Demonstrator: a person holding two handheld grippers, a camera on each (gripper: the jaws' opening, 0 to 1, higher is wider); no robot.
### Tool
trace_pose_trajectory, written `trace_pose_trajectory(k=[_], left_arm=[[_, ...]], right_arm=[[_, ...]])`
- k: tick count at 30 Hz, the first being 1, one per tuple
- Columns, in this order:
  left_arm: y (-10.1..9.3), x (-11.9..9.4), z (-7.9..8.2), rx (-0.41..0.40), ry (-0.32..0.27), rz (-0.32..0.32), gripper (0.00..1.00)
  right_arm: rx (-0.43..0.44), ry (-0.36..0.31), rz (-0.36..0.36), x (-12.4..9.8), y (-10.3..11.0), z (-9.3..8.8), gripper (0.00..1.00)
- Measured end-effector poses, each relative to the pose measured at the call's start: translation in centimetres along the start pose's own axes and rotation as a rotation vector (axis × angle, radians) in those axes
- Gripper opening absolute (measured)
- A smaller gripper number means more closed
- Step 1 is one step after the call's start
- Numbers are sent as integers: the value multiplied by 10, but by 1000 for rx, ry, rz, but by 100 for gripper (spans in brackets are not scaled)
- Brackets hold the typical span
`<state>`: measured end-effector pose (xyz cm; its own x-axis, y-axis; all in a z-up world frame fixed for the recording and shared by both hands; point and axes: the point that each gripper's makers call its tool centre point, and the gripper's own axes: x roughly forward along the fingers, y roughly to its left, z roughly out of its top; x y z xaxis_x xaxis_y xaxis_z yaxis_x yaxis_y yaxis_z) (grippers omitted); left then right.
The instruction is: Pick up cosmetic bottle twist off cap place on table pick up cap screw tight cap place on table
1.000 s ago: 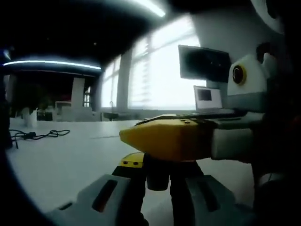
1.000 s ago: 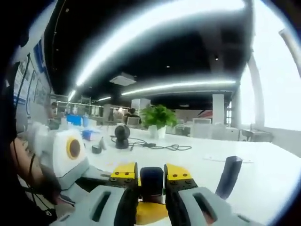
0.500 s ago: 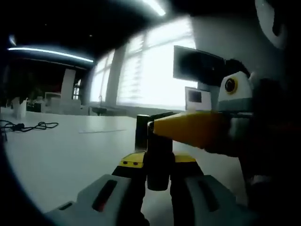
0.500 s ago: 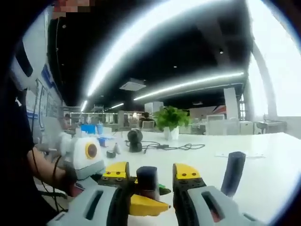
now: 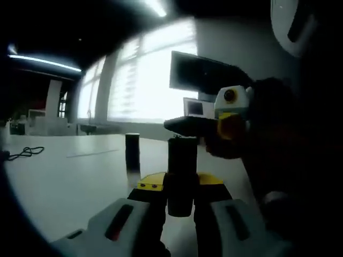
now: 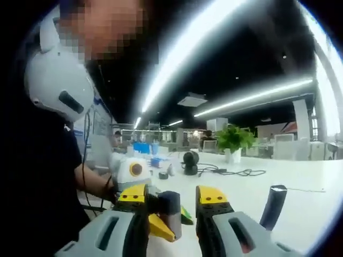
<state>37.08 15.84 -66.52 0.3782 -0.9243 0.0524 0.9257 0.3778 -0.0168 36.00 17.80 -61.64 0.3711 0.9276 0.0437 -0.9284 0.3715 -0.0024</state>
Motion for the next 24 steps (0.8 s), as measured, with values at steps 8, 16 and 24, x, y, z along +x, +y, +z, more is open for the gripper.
trace_pose_trajectory(k=[8, 16, 24], left_arm=[[-23, -2, 1, 22, 11, -109, 9], [-38, -5, 3, 1, 4, -180, 9], [-50, -6, -1, 14, 28, -235, 9]], right_arm=[[-1, 50, 157, 3, 22, -7, 27], [18, 55, 238, 9, 36, -8, 27], [17, 86, 325, 16, 53, -12, 26]])
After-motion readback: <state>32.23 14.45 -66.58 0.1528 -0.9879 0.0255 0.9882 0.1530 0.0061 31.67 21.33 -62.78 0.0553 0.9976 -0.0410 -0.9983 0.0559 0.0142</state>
